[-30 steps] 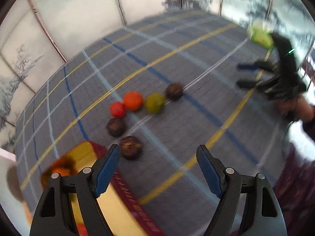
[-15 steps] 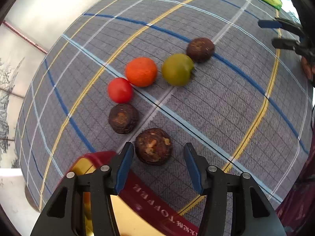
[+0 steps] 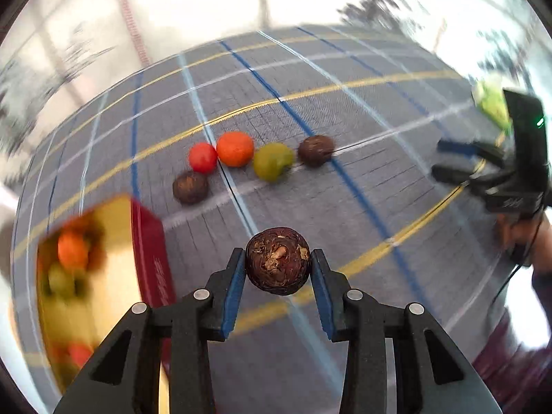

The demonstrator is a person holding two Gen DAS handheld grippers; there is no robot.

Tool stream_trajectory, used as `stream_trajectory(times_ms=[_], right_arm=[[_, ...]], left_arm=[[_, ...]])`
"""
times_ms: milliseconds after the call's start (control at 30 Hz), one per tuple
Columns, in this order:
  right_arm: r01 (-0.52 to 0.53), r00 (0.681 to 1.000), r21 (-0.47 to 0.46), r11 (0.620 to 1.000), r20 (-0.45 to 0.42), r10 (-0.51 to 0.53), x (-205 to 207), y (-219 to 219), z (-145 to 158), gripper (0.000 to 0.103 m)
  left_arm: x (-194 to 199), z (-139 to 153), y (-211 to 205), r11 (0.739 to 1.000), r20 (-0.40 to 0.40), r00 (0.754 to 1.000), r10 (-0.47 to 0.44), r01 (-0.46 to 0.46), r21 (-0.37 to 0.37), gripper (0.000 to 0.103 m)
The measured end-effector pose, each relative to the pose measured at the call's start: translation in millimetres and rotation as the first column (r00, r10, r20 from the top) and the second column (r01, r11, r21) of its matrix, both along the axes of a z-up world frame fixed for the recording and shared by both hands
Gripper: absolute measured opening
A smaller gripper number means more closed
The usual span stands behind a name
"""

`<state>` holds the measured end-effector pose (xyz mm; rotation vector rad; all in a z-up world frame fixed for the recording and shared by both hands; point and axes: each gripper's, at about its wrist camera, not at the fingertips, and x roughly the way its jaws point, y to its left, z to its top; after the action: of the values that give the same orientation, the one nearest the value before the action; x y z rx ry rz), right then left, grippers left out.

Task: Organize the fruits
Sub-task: 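Carry the brown fruit toward the tin with the left gripper while the right gripper grasps a green lime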

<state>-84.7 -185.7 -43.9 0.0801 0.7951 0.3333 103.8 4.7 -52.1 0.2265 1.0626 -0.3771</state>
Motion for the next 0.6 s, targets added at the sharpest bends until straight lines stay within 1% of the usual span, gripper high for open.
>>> stream_trajectory(times_ms=[67,167,233,267,333,367,467,533,600], right_arm=[[0.0,1.0,-0.009,1.0,-0.002,0.0,0.5,1.7,-0.4,0.086],[0.002,1.0,-0.018,1.0,0.008,-0.002,-1.0,3.2,0.3,0.086],[-0.015,1.0,-0.018,1.0,0.026,0.016,-3.2,5.9,1.9,0.085],[-0.045,0.998,-0.028,0.999,0.046,0.046,-5.4,11.4,4.1,0.083],[-0.114,0.991,-0.061,0.992,0.068,0.118,-6.9,27.3,10.4,0.078],[-0.133,0.988,-0.066,0.989,0.074,0.138,-6.8,32.4,13.7,0.076],[-0.181,0.973,-0.063,0.982,0.133,0.188,-5.3,51.9,32.0,0.076],[-0.196,0.969,-0.065,0.978,0.143,0.204,-1.1,59.2,36.7,0.076],[-0.213,0.965,-0.086,0.973,0.139,0.224,7.6,67.8,35.2,0.076]], left_arm=[[-24.1,6.7,-1.9,0.997,0.027,0.998,0.065,-0.064,-0.038,0.039],[-50.5,16.7,-4.1,0.989,0.073,0.988,0.134,-0.128,-0.08,0.039],[-57.6,19.7,-1.4,0.982,0.07,0.984,0.165,-0.157,-0.108,0.039],[-64.0,22.3,1.2,0.979,0.071,0.982,0.174,-0.165,-0.116,0.039],[-70.4,26.3,5.5,0.977,0.088,0.978,0.192,-0.182,-0.11,0.039],[-73.8,28.2,7.5,0.978,0.096,0.976,0.194,-0.184,-0.103,0.039],[-84.3,34.4,15.1,0.975,0.13,0.968,0.215,-0.206,-0.079,0.039],[-88.8,36.7,20.7,0.973,0.14,0.964,0.228,-0.218,-0.079,0.039],[-93.0,37.9,26.8,0.968,0.144,0.958,0.247,-0.237,-0.086,0.039]])
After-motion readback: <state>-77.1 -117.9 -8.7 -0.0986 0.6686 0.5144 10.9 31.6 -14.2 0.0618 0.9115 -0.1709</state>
